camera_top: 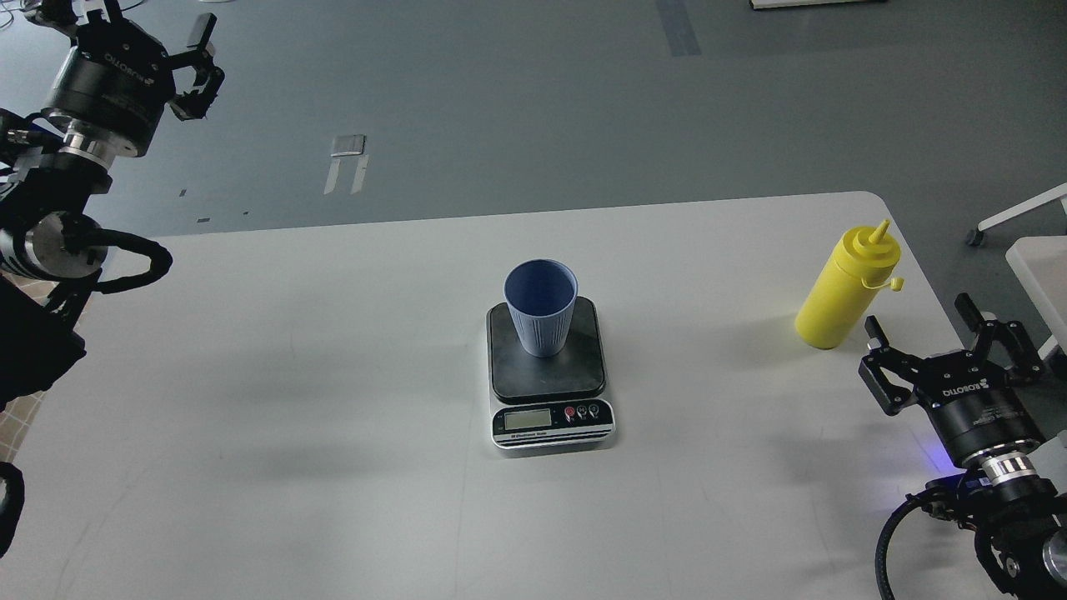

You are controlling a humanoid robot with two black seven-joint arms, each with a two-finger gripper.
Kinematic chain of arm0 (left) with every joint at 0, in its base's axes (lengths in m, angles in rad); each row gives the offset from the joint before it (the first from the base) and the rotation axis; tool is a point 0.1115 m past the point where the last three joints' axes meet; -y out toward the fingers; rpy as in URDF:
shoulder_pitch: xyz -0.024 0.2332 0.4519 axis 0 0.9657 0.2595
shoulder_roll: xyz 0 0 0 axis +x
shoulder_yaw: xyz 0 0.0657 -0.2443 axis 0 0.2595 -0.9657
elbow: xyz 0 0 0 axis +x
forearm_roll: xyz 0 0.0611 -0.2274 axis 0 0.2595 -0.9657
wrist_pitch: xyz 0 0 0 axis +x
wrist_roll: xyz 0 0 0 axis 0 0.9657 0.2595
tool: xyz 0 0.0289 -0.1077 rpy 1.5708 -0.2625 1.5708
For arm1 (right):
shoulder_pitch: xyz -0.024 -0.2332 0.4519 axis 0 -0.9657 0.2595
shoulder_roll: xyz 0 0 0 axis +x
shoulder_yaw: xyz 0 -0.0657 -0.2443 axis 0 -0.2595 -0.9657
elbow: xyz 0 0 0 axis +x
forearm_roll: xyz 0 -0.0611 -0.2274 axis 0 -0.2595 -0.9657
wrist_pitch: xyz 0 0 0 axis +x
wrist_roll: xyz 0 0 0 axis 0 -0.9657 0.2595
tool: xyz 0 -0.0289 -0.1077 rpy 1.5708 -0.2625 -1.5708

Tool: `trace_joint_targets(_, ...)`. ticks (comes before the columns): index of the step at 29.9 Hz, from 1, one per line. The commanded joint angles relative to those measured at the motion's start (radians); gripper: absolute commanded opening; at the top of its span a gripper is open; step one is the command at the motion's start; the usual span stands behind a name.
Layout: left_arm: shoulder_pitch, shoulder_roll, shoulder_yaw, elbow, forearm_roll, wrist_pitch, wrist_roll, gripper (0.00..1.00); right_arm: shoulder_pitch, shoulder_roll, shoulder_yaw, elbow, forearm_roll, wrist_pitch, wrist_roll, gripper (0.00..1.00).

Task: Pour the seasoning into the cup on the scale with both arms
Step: 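Lower the right gripper to the yellow bottle and grasp it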

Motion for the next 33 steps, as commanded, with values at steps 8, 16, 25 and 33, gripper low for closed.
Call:
trace_joint_targets(8, 0.0, 0.0, 0.0, 0.0, 0.003, 0.0, 0.002, 0.98, 0.075, 0.051, -0.016, -0.08, 0.0, 0.0, 0.003, 1.0)
trace_joint_targets(16, -0.002, -0.002, 0.0, 0.0, 0.003, 0.0, 0.002, 0.98, 0.124, 0.053, -0.015, -0.143, 0.003, 0.0, 0.009, 1.0)
trace_joint_targets(25, -0.002, 0.0, 0.0, 0.0, 0.003, 0.0, 0.002, 0.98, 0.18, 0.074, -0.018, -0.204, 0.002, 0.0, 0.009, 1.0)
trace_joint_targets(33, -0.002, -0.002, 0.0, 0.0, 0.003, 0.0, 0.002, 0.98, 0.233, 0.1, -0.028, -0.258, 0.0, 0.0, 0.009, 1.0)
